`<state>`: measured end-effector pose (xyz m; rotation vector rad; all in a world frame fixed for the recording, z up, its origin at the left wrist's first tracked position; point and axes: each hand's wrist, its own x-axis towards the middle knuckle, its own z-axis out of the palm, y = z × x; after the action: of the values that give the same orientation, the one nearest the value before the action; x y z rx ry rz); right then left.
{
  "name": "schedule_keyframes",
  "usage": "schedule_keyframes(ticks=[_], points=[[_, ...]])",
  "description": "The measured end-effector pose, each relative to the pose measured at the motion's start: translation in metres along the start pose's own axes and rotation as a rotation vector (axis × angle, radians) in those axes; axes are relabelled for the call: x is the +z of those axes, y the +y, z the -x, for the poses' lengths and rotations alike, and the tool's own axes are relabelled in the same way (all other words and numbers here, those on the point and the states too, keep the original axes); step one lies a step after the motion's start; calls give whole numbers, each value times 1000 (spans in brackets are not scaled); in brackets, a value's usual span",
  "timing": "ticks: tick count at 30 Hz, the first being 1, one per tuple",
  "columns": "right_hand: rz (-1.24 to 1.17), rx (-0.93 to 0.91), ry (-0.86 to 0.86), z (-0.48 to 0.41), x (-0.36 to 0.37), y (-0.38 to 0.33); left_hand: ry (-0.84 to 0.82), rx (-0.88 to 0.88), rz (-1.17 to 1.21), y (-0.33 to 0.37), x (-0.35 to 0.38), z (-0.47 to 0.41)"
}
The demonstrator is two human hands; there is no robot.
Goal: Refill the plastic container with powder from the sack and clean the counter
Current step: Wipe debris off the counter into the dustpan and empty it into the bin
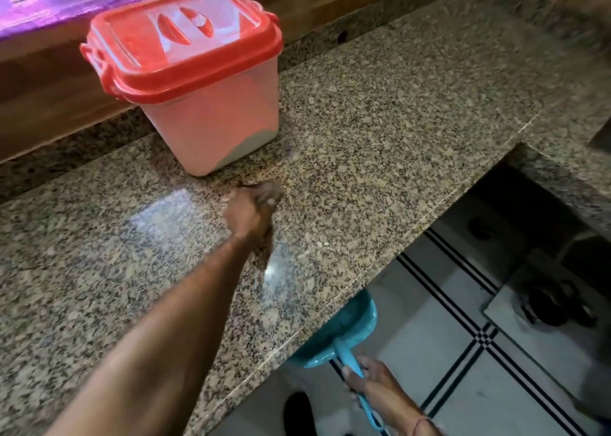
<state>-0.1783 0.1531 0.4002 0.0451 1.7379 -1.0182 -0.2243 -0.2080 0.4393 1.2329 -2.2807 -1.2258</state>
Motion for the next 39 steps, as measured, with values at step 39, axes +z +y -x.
schedule_keyframes(ticks=[39], points=[[195, -131, -258, 2, -166, 1, -281, 429, -206, 97, 140, 87]])
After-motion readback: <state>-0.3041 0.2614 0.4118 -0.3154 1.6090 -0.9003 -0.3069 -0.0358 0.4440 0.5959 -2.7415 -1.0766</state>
